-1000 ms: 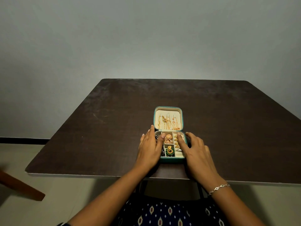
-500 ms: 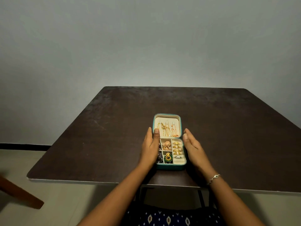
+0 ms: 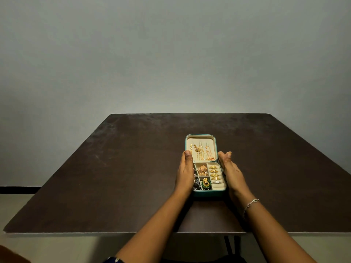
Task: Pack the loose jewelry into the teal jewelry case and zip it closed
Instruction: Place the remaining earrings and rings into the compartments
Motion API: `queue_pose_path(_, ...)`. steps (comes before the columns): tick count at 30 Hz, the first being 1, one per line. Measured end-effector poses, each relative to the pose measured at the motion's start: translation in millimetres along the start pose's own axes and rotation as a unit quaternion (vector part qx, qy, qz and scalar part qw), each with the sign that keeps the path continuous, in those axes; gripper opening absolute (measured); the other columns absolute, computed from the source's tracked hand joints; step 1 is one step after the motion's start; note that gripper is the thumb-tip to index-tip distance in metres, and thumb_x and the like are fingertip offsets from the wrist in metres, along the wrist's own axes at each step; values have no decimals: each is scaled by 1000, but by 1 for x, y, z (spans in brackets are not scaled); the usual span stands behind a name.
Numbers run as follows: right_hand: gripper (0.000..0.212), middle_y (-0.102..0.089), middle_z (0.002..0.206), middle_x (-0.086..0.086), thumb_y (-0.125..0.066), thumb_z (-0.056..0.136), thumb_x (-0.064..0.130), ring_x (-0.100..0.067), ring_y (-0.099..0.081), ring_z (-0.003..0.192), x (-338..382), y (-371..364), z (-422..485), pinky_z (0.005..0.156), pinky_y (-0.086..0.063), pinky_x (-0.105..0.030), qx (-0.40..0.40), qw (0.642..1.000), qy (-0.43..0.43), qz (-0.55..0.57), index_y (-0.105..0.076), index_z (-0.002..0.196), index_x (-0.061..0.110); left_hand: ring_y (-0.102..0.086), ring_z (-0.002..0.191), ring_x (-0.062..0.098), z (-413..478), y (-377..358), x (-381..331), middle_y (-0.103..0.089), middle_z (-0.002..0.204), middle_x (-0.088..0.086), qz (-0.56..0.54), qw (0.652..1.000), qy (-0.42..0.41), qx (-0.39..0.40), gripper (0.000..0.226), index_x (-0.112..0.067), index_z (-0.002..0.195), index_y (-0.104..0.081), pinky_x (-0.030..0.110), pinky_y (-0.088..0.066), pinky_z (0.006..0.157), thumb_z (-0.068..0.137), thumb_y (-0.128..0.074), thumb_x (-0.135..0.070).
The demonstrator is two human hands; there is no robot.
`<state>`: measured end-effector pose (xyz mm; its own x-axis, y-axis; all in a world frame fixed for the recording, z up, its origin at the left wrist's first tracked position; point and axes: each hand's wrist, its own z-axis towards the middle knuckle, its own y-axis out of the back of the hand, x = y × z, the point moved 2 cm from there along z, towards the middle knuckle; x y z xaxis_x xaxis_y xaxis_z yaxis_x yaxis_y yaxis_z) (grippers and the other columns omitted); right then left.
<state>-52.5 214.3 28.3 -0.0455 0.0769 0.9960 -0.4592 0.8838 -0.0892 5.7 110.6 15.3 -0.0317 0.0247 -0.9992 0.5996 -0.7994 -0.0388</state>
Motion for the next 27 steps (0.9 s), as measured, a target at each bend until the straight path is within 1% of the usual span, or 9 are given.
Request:
queue_pose_path(3, 38, -59, 86, 10, -31, 94, 45, 1, -57, 76, -2, 11, 13, 76, -45, -22, -8, 1000, -8, 23, -54, 114, 23, -64, 96, 15, 12, -11, -1, -66, 105, -1, 15, 1000, -12, 8, 57, -27, 112, -52, 38, -50, 91, 79, -23, -63)
queue_pose_path(6, 37, -58, 91, 8, -28, 96, 40, 3, -55, 74, -6, 15, 17, 69, -47, -12, 1, 1000, -5, 3, -53, 115, 20, -63, 100, 15, 22, -17, 7, -65, 107, -2, 25, 1000, -15, 8, 50, -32, 104, -52, 39, -49, 93, 80, -24, -65)
queue_pose_path(8, 37, -55, 82, 16, -27, 98, 35, 5, -52, 70, -9, 15, 17, 57, -45, -3, 1, 1000, 6, -6, -51, 120, 17, -61, 105, 15, 26, -17, 14, -63, 114, -1, 35, 999, -22, -3, 49, -28, 112, -53, 34, -48, 94, 87, -26, -61)
queue_pose_path(10, 38, -53, 78, 20, -28, 98, 32, 6, -52, 68, -13, 16, 19, 54, -43, 0, 4, 1000, 13, 2, -51, 122, 13, -55, 113, 14, 29, -13, 19, -57, 126, 0, 47, 998, -35, -18, 38, -20, 128, -47, 25, -44, 95, 97, -34, -38)
queue_pose_path(12, 36, -54, 80, 22, -30, 98, 31, 7, -53, 67, -14, 16, 22, 59, -45, -3, -1, 1000, 17, 22, -53, 120, 12, -47, 121, 14, 33, -9, 24, -48, 135, 2, 48, 997, -31, -42, 41, -14, 139, -36, 28, -39, 102, 98, -38, -14)
queue_pose_path(15, 29, -56, 84, 20, -32, 98, 31, 5, -54, 74, -16, 19, 31, 67, -47, -13, -11, 1000, 12, 19, -57, 105, 16, -43, 125, 13, 37, -6, 29, -43, 141, 4, 50, 997, -22, -56, 49, -13, 142, -31, 32, -37, 106, 95, -36, -1)
queue_pose_path(20, 30, -65, 90, -7, -33, 100, 23, -13, -61, 74, -14, 26, 56, 63, -51, -22, 5, 999, -23, -34, -59, 93, 7, -44, 123, 13, 38, -10, 31, -44, 140, 5, 76, 994, -43, -60, 51, -13, 141, -32, 27, -39, 103, 94, -32, 5)
queue_pose_path(23, 31, -64, 85, -9, -35, 99, 17, -19, -59, 76, -14, 31, 69, 66, -48, -27, 5, 998, -47, -51, -60, 90, 3, -47, 112, 6, 36, -12, 30, -48, 131, 0, 83, 994, -49, -60, 52, -15, 139, -35, 15, -41, 89, 93, -31, 7)
queue_pose_path(27, 31, -62, 80, -5, -36, 99, 20, -14, -55, 71, -10, 32, 74, 65, -43, -25, 7, 998, -55, -22, -61, 91, 5, -49, 108, 6, 35, -13, 29, -50, 130, 4, 104, 991, -63, -62, 47, -16, 133, -40, 21, -40, 91, 92, -31, 6)
